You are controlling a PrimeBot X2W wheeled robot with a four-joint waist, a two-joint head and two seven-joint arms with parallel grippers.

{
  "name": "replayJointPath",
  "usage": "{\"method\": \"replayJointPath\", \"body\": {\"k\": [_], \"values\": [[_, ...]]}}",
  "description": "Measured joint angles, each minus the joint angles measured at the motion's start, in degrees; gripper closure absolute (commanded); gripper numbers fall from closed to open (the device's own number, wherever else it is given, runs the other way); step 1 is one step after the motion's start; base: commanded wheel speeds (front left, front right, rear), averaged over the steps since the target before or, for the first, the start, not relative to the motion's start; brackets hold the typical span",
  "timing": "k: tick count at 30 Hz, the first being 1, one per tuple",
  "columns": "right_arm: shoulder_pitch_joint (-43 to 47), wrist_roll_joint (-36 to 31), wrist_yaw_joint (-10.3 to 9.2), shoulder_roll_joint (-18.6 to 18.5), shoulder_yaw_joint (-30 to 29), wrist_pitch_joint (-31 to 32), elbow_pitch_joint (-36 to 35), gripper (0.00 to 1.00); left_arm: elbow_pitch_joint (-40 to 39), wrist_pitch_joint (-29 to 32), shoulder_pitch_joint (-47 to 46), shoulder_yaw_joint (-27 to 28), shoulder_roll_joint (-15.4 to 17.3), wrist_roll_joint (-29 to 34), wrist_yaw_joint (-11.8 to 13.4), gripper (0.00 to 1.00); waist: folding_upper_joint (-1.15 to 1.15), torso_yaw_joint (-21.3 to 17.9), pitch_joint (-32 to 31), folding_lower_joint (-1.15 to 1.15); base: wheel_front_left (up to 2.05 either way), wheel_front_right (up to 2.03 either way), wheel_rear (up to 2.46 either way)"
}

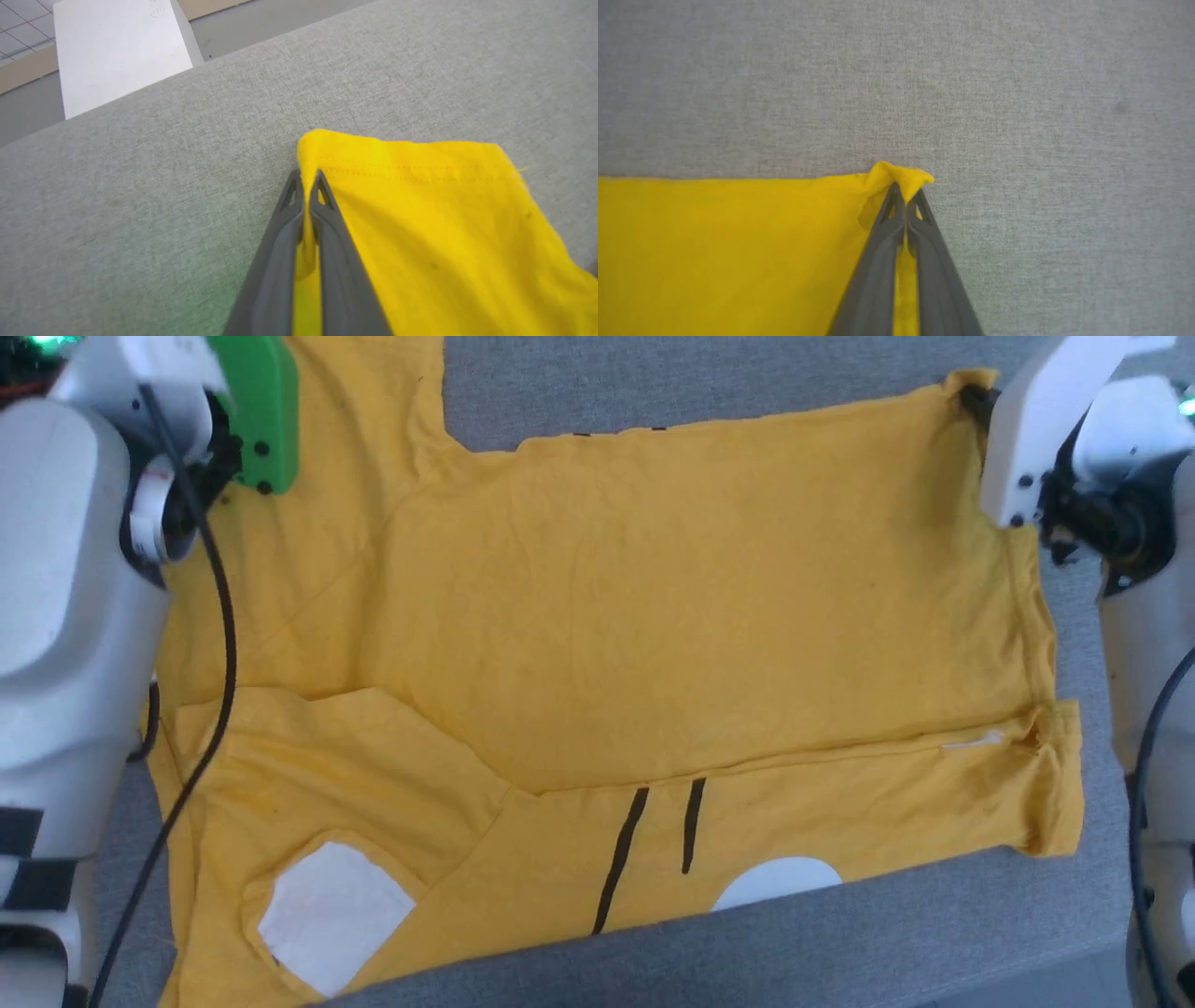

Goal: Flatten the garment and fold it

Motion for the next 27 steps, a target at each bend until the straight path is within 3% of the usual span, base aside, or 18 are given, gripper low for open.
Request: {"method": "replayJointPath", "body": {"k": [4, 10, 13, 20, 27], "values": [[4.95, 1.8, 0.0, -0.91, 2.24, -8.46, -3.2, 1.0, -3.04, -9.59, 4.55, 0.13, 0.45, 1.41, -0.78, 1.0, 0.0, 0.22, -2.24, 0.0, 0.0, 0.0, 0.0], [14.16, 5.1, 0.0, -3.98, 4.15, -19.33, -8.39, 1.0, -11.0, -18.0, 14.99, 1.18, 0.35, 0.04, -0.57, 1.0, 0.0, 1.37, -6.84, 0.0, 0.0, 0.0, 0.0], [21.11, 5.76, 0.0, -5.67, 4.2, -23.27, -11.23, 1.0, -17.35, -21.36, 24.81, 2.44, 0.64, -2.13, 1.79, 1.0, 0.0, 2.42, -10.46, 0.0, 0.0, 0.0, 0.0], [31.99, 6.1, 0.0, -7.5, 1.0, -25.81, -14.57, 1.0, -25.7, -22.94, 43.12, 3.77, 1.18, -6.0, 6.79, 1.0, 0.0, 4.78, -16.49, -0.01, 0.0, 0.0, 0.0], [39.21, 4.08, 0.0, -9.12, -0.65, -24.25, -15.37, 1.0, -27.86, -23.09, 54.84, 3.35, 0.59, -10.01, 8.51, 1.0, 0.0, 8.29, -20.12, -0.01, 0.0, 0.0, 0.0]]}}
